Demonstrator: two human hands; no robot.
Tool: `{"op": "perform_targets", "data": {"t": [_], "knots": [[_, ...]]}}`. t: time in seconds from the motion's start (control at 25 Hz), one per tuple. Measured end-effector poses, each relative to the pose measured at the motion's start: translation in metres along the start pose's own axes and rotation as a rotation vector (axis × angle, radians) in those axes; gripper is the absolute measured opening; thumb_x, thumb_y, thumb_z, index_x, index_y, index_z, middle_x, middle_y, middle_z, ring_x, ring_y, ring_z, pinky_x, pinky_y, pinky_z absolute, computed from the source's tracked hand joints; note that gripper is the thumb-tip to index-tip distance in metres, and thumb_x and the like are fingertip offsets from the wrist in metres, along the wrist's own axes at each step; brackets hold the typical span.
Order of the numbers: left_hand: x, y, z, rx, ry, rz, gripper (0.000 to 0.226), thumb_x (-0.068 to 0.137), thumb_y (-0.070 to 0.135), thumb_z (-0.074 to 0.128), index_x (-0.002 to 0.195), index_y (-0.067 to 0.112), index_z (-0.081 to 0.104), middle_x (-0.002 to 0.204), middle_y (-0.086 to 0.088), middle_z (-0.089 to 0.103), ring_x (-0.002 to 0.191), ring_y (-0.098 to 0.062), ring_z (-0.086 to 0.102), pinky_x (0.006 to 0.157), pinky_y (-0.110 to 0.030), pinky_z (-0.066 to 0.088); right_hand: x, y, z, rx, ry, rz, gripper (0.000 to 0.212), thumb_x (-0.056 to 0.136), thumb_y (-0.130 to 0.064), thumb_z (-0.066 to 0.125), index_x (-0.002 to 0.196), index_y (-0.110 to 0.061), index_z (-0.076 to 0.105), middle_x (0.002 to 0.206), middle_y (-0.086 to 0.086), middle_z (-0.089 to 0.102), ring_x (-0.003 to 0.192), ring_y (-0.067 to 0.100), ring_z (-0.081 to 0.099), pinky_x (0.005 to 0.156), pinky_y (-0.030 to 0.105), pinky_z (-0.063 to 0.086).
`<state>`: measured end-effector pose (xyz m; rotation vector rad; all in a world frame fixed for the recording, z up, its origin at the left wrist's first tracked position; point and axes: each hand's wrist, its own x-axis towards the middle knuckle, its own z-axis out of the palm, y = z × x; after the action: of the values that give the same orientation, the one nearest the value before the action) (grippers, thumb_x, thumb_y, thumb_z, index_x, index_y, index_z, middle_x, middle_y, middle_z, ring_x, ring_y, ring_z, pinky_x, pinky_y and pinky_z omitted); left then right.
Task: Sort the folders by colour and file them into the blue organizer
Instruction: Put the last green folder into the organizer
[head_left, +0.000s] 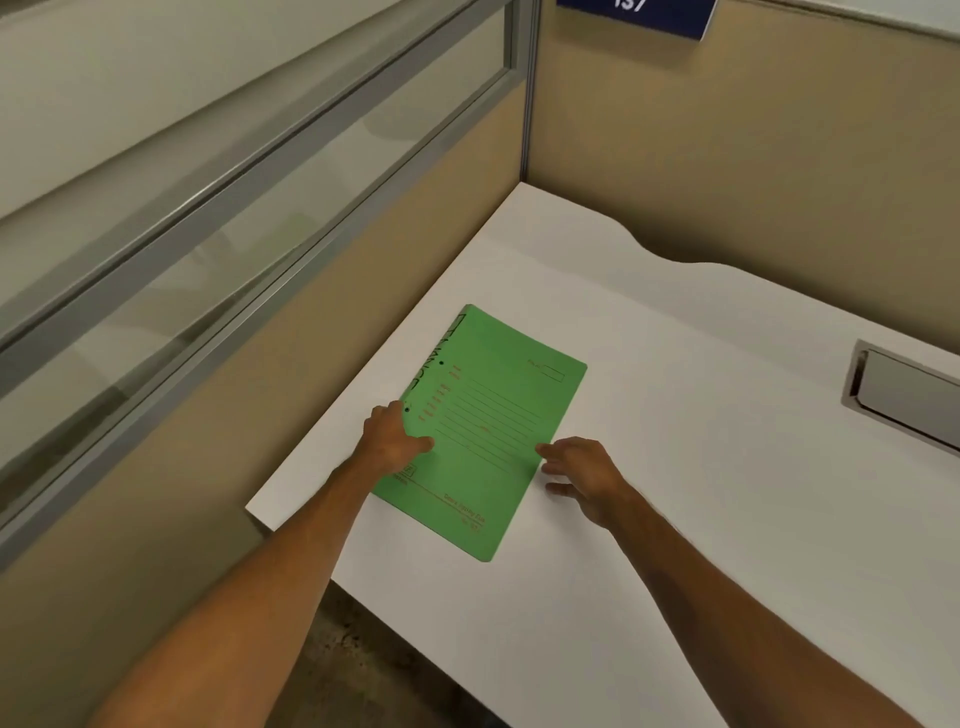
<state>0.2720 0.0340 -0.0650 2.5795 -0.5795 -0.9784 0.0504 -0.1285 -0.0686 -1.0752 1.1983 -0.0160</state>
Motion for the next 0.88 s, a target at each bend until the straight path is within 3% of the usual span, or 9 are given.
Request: {"op": "perform_targets", "data": {"t": [0.2, 0.32, 0.44, 0.6, 0.76, 0.88], "knots": [[0.006, -0.001, 0.001, 0.142, 0.043, -0.013, 0.072, 0.076, 0.047, 0.074, 0.133, 0.018, 0.043, 0.125, -0.013, 0.049, 0.119, -0.031, 0.047, 0.098, -0.046, 0.043, 0.008, -0.006, 0.009, -0.002, 0.029, 0.032, 0.031, 0.088, -0.015, 0.069, 0.110, 0.004, 0.060, 0.111, 0.016, 0.066, 0.100, 0.029, 0.063, 0.085, 0.048, 0.054], [0.010, -0.001, -0.010, 0.119, 0.076, -0.013, 0.062, 0.076, 0.043, 0.076, 0.128, 0.017, 0.052, 0.122, -0.012, 0.049, 0.116, -0.030, 0.050, 0.094, -0.042, 0.046, 0.013, -0.006, 0.009, -0.059, 0.041, 0.029, 0.030, 0.086, -0.014, 0.069, 0.109, 0.003, 0.060, 0.110, 0.017, 0.066, 0.101, 0.032, 0.064, 0.090, 0.048, 0.054], [0.005, -0.003, -0.019, -0.068, 0.103, 0.027, 0.042, 0.079, 0.024, 0.078, 0.114, 0.011, 0.060, 0.114, -0.012, 0.058, 0.090, -0.022, 0.060, 0.073, -0.031, 0.051, 0.011, -0.009, 0.009, -0.120, 0.027, 0.008, 0.027, 0.086, -0.013, 0.070, 0.106, 0.002, 0.062, 0.111, 0.017, 0.066, 0.100, 0.031, 0.063, 0.095, 0.049, 0.052], [-0.017, 0.006, -0.030, -0.230, 0.116, 0.036, 0.024, 0.084, 0.014, 0.074, 0.104, 0.011, 0.061, 0.102, -0.009, 0.067, 0.066, -0.005, 0.058, 0.052, -0.015, 0.044, -0.003, -0.015, 0.007, -0.219, -0.061, -0.007, 0.030, 0.088, -0.017, 0.069, 0.113, -0.001, 0.061, 0.116, 0.012, 0.064, 0.102, 0.027, 0.060, 0.089, 0.042, 0.052], [-0.051, 0.035, -0.034, -0.323, 0.100, 0.128, 0.023, 0.089, 0.012, 0.069, 0.103, 0.012, 0.051, 0.100, -0.008, 0.069, 0.070, -0.010, 0.066, 0.054, -0.021, 0.052, -0.027, -0.035, 0.007, -0.417, -0.033, -0.161, 0.032, 0.088, -0.024, 0.068, 0.113, -0.007, 0.060, 0.111, 0.006, 0.064, 0.103, 0.025, 0.061, 0.093, 0.046, 0.052], [-0.080, 0.066, -0.030, -0.413, 0.089, 0.214, 0.024, 0.090, 0.011, 0.066, 0.099, 0.016, 0.045, 0.099, -0.004, 0.073, 0.073, -0.018, 0.073, 0.063, -0.034, 0.061, -0.055, -0.067, 0.010, -0.255, -0.052, -0.291, 0.027, 0.090, -0.030, 0.067, 0.107, -0.009, 0.065, 0.108, 0.007, 0.068, 0.099, 0.024, 0.066, 0.089, 0.046, 0.056]]}}
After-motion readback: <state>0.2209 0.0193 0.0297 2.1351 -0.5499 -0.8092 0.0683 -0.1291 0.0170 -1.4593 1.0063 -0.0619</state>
